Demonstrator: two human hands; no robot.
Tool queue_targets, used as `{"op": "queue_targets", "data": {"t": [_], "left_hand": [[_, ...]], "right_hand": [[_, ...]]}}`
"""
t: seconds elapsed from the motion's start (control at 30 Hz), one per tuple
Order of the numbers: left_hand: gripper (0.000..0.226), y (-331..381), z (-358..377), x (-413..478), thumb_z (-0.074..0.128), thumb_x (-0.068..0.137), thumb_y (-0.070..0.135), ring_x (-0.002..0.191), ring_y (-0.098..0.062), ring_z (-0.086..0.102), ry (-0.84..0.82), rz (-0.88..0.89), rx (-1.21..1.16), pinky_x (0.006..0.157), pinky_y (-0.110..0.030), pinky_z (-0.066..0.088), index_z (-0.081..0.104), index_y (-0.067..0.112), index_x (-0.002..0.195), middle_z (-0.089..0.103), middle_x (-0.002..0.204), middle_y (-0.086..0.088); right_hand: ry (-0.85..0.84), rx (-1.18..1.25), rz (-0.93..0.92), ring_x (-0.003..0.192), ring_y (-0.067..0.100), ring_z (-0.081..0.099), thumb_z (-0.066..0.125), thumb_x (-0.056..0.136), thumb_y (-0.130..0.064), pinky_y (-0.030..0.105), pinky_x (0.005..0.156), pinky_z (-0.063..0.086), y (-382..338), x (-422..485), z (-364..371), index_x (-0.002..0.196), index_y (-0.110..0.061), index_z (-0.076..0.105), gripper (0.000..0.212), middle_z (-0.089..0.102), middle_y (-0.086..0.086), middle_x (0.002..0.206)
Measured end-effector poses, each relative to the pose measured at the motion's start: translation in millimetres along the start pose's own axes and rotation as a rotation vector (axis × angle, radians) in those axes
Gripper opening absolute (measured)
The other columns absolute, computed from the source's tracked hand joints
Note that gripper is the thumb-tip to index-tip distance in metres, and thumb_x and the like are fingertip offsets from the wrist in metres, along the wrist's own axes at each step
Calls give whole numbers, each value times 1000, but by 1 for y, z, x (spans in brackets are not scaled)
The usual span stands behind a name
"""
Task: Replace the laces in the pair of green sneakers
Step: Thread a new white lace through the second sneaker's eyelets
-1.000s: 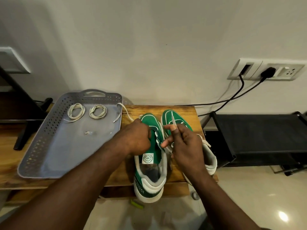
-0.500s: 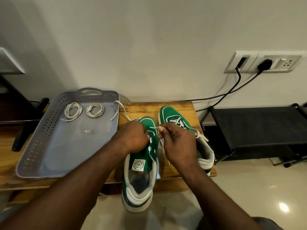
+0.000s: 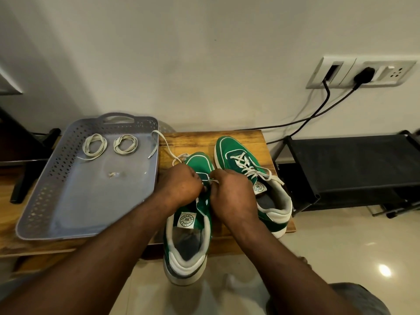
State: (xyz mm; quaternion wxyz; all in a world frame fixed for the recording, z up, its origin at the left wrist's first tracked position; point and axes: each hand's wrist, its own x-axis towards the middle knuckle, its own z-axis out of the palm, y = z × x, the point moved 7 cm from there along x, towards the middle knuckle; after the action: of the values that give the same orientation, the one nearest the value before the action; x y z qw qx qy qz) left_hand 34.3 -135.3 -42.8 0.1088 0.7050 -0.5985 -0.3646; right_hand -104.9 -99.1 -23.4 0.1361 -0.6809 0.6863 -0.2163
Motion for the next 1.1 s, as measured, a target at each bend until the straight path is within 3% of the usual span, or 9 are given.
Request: {"op": "queue_targets", "data": {"t": [0.17, 0.27, 0.6, 0.83, 1.0, 1.1], "left_hand": [[8, -4, 1, -3, 79, 86, 17, 77, -23, 74, -12, -21, -77, 79, -47, 64, 79, 15, 79, 76, 78, -5], [8, -5, 0, -4, 85, 82, 17, 77, -23, 76, -31, -30, -108, 81, -47, 64, 79, 13, 78, 77, 77, -6], [14, 0, -2, -14, 85, 82, 18, 77, -30, 76, -68, 6, -126, 78, -50, 64, 75, 8, 76, 74, 77, -11], [15, 3, -3, -14, 85, 80, 19, 68, -24, 72, -75, -1, -118, 70, -40, 63, 73, 9, 76, 71, 71, -8], [9, -1, 1, -9, 82, 82, 16, 77, -30, 76, -74, -3, -140, 77, -52, 65, 77, 9, 78, 75, 78, -12], [6, -5, 0, -4, 77, 86, 13, 85, -29, 75, -85, 1, -133, 85, -51, 63, 81, 11, 82, 77, 83, -10]], "right_hand": [[0, -29, 16, 92, 23, 66, 62, 97, -21, 29, 75, 48, -1, 6, 1, 109, -19, 75, 18, 70, 2, 103], [-8, -58, 11, 90, 23, 64, 62, 95, -21, 32, 76, 53, 0, 9, -2, 107, -17, 73, 17, 67, 2, 100], [-118, -143, -90, 99, 29, 62, 72, 91, -23, 35, 76, 50, -12, 9, -3, 120, -17, 67, 30, 60, 6, 113], [-114, -187, -85, 101, 28, 63, 72, 94, -26, 38, 77, 52, -12, 8, 1, 123, -20, 63, 31, 58, 6, 118], [-93, -197, -86, 95, 28, 64, 69, 95, -29, 36, 70, 50, -13, 8, 7, 118, -21, 62, 25, 58, 3, 114], [-67, -192, -70, 94, 26, 64, 68, 94, -28, 35, 70, 50, -11, 7, 3, 114, -22, 66, 21, 61, 1, 108]]}}
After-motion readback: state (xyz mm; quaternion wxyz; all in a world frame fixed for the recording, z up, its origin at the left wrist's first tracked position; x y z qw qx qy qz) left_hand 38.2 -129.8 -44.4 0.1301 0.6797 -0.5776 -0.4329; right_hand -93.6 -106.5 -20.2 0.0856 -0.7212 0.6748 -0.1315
